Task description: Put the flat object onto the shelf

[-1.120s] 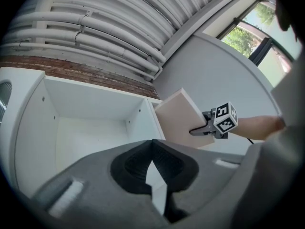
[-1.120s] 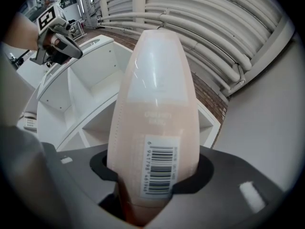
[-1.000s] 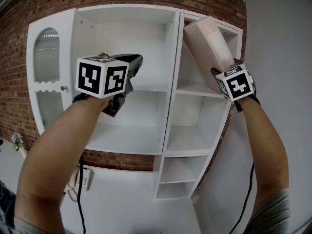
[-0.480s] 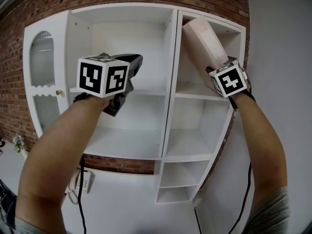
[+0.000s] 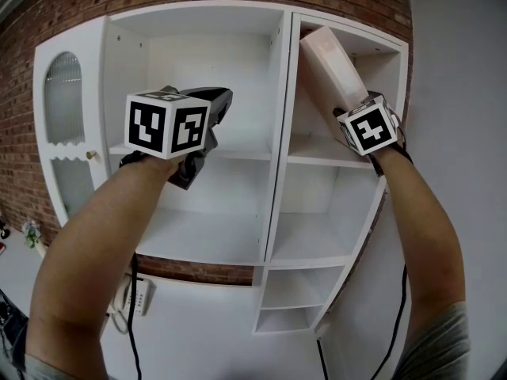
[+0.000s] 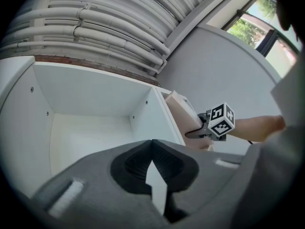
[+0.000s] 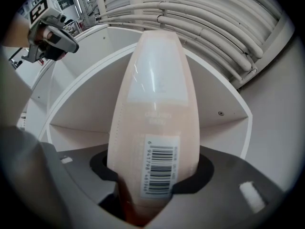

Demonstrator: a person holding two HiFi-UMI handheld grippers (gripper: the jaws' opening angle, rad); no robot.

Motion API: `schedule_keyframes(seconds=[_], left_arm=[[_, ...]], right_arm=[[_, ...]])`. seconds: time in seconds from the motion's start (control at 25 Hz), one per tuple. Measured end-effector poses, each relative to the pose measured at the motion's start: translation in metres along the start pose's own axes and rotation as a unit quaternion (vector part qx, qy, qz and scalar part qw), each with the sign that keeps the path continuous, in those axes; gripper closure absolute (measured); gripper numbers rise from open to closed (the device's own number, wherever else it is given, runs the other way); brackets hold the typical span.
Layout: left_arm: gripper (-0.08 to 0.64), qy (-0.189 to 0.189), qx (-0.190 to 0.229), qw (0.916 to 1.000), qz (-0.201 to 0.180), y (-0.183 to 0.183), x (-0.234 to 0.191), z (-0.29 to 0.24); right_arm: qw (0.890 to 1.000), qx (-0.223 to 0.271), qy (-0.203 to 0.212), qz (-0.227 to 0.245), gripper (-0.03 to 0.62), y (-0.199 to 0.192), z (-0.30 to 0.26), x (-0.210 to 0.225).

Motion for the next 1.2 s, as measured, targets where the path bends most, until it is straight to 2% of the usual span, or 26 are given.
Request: schedule_keyframes(seconds=[0.76,1.04,1.2], left_arm=[[0.56,0.02,-0.014,0.9997,0.002,-0.009,-0.01,0.0],[0.56,0.024,-0.018,0.9995,0.006,-0.014,-0.004,0.004],[0.56,0.026,-0.019,0.9995,0.007,-0.014,0.0,0.009]], right_arm=[[1.0,-0.011,0.011,-0.011,0.311,-0.004,-0.032,-0.003],[1.0,-0.007,0.024,-0.015,0.244,-0.007,-0.03,-0.008],[1.0,0.02,0.0,0.009,0.184,0.001,-0.019,-0.004]])
Point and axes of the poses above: the fingertips, and each gripper's own axes: z backward along the fingers, x to its right, y out of its top, the point moved 5 cm from there along z, backward along the fingers, and after that the axes turned 3 degrees about -y, right-handed, at the moved point
